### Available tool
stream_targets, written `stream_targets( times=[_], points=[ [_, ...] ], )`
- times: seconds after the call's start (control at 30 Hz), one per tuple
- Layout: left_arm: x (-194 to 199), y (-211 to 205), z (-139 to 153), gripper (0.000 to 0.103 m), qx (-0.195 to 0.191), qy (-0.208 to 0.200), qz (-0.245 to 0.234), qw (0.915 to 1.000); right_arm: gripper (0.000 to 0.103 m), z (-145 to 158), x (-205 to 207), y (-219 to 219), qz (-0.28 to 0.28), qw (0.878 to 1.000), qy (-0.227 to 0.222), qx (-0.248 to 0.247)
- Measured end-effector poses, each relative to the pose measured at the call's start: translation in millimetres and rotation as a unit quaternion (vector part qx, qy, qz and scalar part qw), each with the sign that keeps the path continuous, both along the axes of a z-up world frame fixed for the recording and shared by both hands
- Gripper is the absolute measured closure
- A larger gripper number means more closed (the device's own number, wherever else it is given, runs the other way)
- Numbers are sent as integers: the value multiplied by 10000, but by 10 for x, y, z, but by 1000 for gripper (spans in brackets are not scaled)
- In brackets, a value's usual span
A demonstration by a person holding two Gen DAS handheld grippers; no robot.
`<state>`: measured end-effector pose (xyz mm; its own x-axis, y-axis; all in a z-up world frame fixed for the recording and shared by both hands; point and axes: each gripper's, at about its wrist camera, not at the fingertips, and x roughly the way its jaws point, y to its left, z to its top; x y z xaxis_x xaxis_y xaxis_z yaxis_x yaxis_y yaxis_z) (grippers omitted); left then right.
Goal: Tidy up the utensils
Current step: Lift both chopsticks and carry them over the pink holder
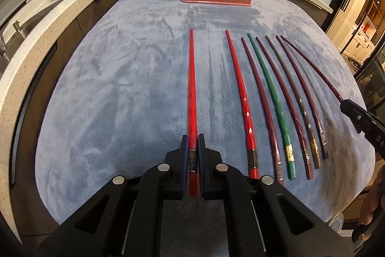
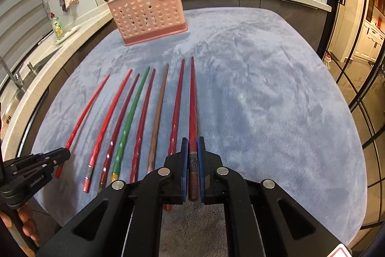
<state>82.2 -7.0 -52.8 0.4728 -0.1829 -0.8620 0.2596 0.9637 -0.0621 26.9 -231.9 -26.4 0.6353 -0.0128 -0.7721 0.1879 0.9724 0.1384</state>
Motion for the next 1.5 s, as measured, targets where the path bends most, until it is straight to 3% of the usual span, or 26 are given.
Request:
stream_targets(
  times=[0.5,1.0,1.2,1.37,1.5],
  points=[
    [223,21,731,96,-321,-581,101,9977,96,863,276,-285,-201,9947,-1004,1],
    [1037,-52,1695,96,-590,-1516,247,9864,96,1545,840,-498,-320,9831,-1794,152],
    [1374,-142,2205,96,-784,-1985,306,9765,96,2000,1203,-559,-304,9717,-2304,434],
    [1667,-207,2692,96,-1022,-2514,445,9615,96,2363,1571,-558,-234,9588,-2735,728],
    [1935,-252,2896,96,-1126,-2744,540,9535,96,2549,1879,-466,-142,9509,-2981,822]
  ],
)
